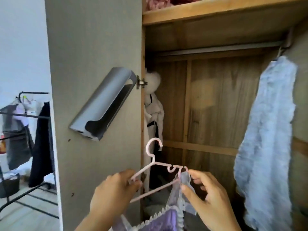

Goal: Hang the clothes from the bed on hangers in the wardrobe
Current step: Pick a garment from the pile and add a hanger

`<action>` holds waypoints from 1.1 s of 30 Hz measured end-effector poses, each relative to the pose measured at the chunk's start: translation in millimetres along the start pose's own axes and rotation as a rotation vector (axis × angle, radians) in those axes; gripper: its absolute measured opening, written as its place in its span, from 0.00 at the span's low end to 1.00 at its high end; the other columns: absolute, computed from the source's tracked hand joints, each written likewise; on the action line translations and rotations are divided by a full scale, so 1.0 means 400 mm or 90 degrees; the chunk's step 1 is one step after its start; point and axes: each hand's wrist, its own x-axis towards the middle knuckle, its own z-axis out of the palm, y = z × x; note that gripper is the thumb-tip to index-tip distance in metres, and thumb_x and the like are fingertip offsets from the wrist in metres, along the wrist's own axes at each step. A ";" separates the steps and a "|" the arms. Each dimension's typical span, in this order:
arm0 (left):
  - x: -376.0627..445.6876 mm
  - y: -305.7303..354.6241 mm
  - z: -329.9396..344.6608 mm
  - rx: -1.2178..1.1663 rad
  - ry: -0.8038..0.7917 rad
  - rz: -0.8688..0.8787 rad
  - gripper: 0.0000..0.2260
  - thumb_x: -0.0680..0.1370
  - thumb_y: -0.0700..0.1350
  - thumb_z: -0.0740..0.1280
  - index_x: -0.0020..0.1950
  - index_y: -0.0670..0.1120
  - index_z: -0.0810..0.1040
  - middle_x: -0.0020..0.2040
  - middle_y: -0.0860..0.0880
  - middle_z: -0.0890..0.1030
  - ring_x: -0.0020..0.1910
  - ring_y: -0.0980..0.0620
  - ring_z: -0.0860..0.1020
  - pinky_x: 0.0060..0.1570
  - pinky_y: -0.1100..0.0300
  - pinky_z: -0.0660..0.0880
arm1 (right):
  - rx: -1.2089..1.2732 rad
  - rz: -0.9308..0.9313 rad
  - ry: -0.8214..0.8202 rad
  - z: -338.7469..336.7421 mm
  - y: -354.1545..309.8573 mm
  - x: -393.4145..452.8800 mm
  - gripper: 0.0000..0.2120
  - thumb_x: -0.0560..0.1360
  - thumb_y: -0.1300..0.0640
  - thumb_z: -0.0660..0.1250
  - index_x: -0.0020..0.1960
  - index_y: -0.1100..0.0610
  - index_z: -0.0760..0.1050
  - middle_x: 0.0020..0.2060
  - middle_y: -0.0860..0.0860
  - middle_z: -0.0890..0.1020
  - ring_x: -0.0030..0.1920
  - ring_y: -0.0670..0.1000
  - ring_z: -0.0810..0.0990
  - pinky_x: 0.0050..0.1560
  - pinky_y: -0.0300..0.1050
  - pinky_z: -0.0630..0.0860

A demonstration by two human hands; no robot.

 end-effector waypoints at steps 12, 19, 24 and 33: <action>0.337 0.335 0.179 -0.198 0.016 0.185 0.11 0.82 0.47 0.57 0.53 0.47 0.78 0.39 0.51 0.77 0.37 0.53 0.75 0.37 0.59 0.71 | -0.211 0.226 0.244 -0.249 0.167 -0.019 0.20 0.61 0.37 0.75 0.47 0.47 0.80 0.44 0.46 0.81 0.47 0.49 0.81 0.53 0.31 0.67; 0.508 0.566 0.255 -0.005 0.024 0.234 0.09 0.80 0.45 0.58 0.55 0.46 0.77 0.44 0.50 0.79 0.41 0.51 0.79 0.40 0.58 0.76 | -0.246 0.223 0.288 -0.381 0.283 0.108 0.15 0.66 0.51 0.75 0.46 0.40 0.72 0.46 0.39 0.77 0.47 0.44 0.78 0.46 0.29 0.71; 0.703 0.713 0.336 -0.127 -0.061 0.173 0.08 0.77 0.42 0.63 0.52 0.43 0.80 0.46 0.44 0.81 0.46 0.44 0.80 0.51 0.50 0.78 | -0.297 0.212 0.322 -0.433 0.407 0.231 0.15 0.68 0.49 0.74 0.51 0.42 0.72 0.50 0.42 0.76 0.50 0.45 0.77 0.52 0.39 0.73; 0.898 0.937 0.400 -0.727 -0.384 0.070 0.11 0.80 0.35 0.57 0.38 0.40 0.73 0.31 0.45 0.73 0.17 0.58 0.68 0.18 0.69 0.66 | -0.333 0.244 0.294 -0.508 0.594 0.468 0.20 0.72 0.42 0.67 0.61 0.43 0.66 0.59 0.40 0.71 0.58 0.42 0.72 0.64 0.37 0.68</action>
